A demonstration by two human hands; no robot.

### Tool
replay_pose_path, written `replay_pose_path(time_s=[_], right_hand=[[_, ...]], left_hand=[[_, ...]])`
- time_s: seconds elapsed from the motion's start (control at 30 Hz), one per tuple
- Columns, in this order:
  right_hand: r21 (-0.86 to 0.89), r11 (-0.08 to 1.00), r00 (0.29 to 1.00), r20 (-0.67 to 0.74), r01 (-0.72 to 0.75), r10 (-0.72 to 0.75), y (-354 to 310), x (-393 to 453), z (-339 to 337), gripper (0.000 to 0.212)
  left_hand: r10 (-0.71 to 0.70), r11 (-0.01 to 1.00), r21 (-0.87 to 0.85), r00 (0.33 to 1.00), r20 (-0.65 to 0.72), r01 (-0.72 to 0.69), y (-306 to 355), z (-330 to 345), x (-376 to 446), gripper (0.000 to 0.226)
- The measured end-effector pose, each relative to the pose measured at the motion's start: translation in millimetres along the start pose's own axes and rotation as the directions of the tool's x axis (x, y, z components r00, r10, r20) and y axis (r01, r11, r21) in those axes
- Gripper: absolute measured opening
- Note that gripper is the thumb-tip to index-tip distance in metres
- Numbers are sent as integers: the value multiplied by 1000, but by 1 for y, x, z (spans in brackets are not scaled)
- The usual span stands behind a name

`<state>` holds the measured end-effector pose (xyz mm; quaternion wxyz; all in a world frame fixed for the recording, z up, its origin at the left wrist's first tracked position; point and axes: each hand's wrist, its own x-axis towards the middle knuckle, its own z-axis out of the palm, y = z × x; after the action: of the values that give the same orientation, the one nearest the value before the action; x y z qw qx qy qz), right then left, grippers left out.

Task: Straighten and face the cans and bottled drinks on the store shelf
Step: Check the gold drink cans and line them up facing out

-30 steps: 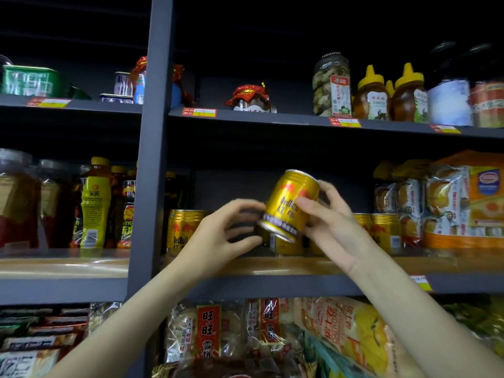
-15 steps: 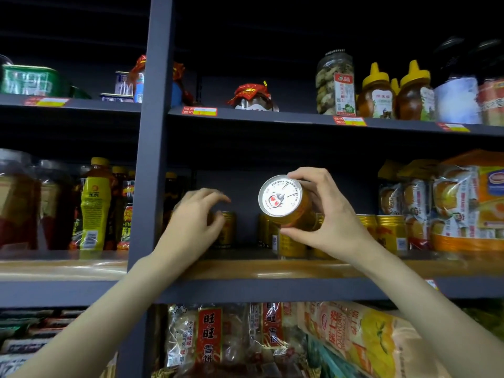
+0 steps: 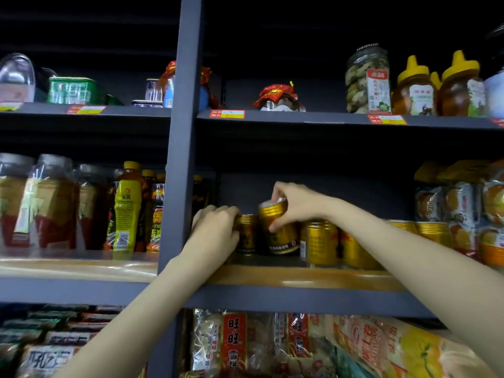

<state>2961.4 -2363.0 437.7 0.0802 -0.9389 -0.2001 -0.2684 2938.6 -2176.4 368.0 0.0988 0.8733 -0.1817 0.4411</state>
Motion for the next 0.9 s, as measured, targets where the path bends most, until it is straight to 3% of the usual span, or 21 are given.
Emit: replay_pose_path(time_s=[0.17, 0.37, 0.5, 0.63, 0.73, 0.9], right_hand=[[-134, 991, 978, 200, -25, 52, 10, 8, 9, 55], [-189, 981, 956, 275, -53, 104, 12, 18, 3, 65], [-29, 1000, 947, 320, 8, 1, 4, 47, 1, 82], [-109, 994, 861, 505, -3, 58, -6, 74, 19, 95], [-161, 987, 826, 559, 13, 80, -13, 82, 28, 94], [-148, 988, 863, 505, 54, 29, -16, 73, 29, 81]], left_hand=[[18, 1000, -22, 1000, -3, -18, -2, 2, 0, 44], [-33, 987, -161, 998, -52, 24, -1, 0, 8, 45], [-92, 996, 7, 996, 21, 92, -2, 2, 26, 57], [-57, 990, 136, 992, 109, 42, -3, 8, 26, 60], [-34, 991, 132, 995, 98, 21, -4, 7, 23, 63], [-39, 990, 140, 994, 99, 25, -4, 7, 19, 64]])
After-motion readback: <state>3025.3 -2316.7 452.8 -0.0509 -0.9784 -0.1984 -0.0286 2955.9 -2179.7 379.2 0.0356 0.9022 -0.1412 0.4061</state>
